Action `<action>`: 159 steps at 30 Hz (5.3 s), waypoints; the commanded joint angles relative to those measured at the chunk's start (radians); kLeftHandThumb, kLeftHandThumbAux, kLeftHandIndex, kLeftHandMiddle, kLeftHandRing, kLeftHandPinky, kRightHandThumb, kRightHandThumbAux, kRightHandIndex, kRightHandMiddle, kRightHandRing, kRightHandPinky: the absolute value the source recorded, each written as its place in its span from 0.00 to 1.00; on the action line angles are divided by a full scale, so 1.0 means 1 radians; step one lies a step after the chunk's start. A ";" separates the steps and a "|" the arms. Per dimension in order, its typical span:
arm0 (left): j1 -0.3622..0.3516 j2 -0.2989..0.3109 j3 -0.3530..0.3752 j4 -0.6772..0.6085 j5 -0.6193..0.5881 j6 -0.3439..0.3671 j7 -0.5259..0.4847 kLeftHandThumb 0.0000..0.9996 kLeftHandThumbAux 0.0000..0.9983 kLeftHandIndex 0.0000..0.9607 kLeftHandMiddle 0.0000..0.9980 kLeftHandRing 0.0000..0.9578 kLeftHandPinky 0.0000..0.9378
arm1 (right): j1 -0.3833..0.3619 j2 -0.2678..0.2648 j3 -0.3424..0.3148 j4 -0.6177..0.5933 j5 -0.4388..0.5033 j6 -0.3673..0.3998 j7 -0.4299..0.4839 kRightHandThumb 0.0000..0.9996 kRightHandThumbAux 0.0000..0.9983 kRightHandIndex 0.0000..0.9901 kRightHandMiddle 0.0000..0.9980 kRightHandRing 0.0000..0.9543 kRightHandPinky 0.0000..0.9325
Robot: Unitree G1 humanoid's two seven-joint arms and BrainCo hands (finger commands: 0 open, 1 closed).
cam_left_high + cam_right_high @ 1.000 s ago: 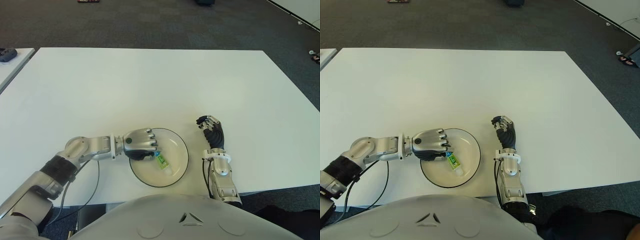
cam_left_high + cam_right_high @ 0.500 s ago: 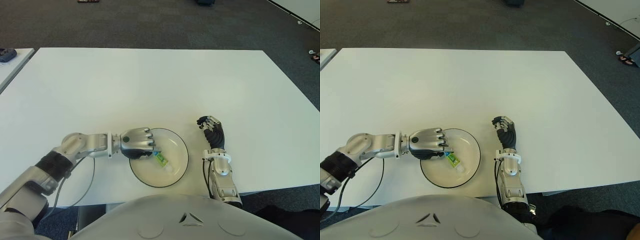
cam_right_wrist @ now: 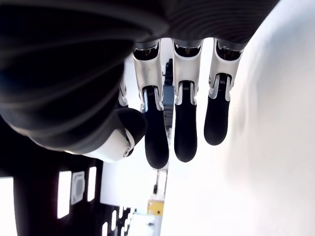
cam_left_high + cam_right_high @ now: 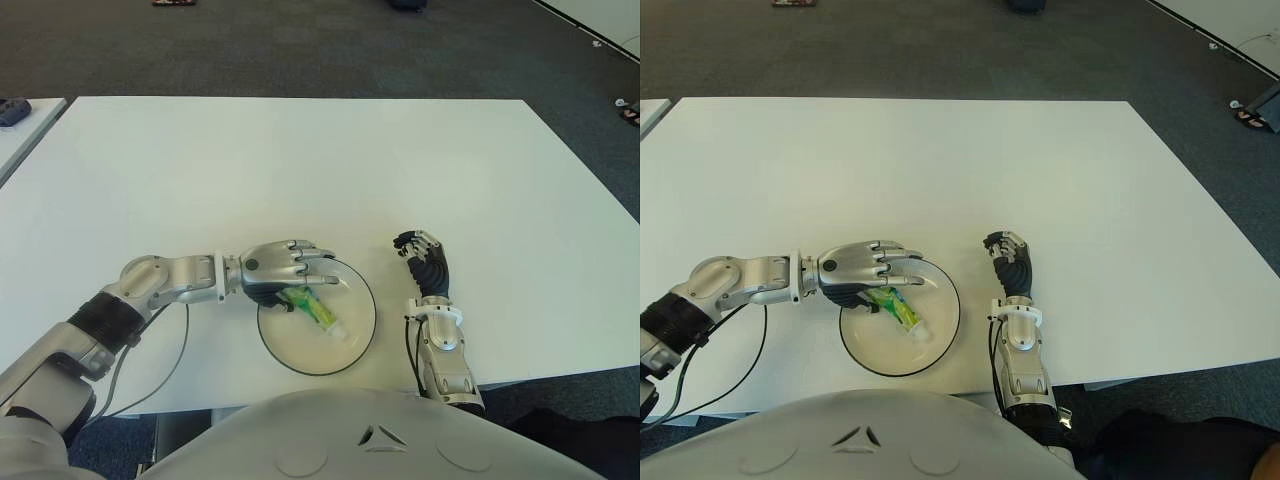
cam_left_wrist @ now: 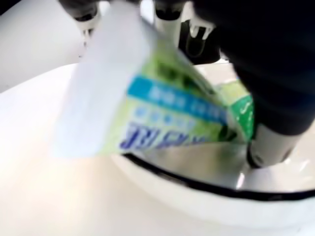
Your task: Put the toothpaste on the table into the plate.
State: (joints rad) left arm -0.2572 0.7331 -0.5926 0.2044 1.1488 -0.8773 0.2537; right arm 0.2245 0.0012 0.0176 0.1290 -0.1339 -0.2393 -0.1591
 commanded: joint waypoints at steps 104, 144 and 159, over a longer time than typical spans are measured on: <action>0.251 -0.655 0.700 0.363 -1.068 0.239 -0.036 0.69 0.72 0.45 0.63 0.65 0.65 | -0.021 -0.010 -0.012 0.021 0.013 -0.003 0.025 0.70 0.73 0.43 0.49 0.46 0.46; 0.350 -0.645 0.632 0.312 -1.007 0.366 -0.069 0.70 0.72 0.45 0.62 0.65 0.64 | -0.030 -0.010 -0.008 0.024 0.010 -0.006 0.020 0.69 0.73 0.43 0.49 0.48 0.48; 0.365 -0.638 0.622 0.292 -1.015 0.386 -0.083 0.71 0.72 0.45 0.63 0.66 0.66 | -0.031 -0.008 -0.008 0.023 0.007 -0.007 0.017 0.70 0.73 0.43 0.47 0.47 0.48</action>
State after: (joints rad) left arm 0.0894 0.0905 0.0329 0.4877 0.1350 -0.5208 0.1907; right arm 0.1986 -0.0102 0.0136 0.1489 -0.1254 -0.2604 -0.1389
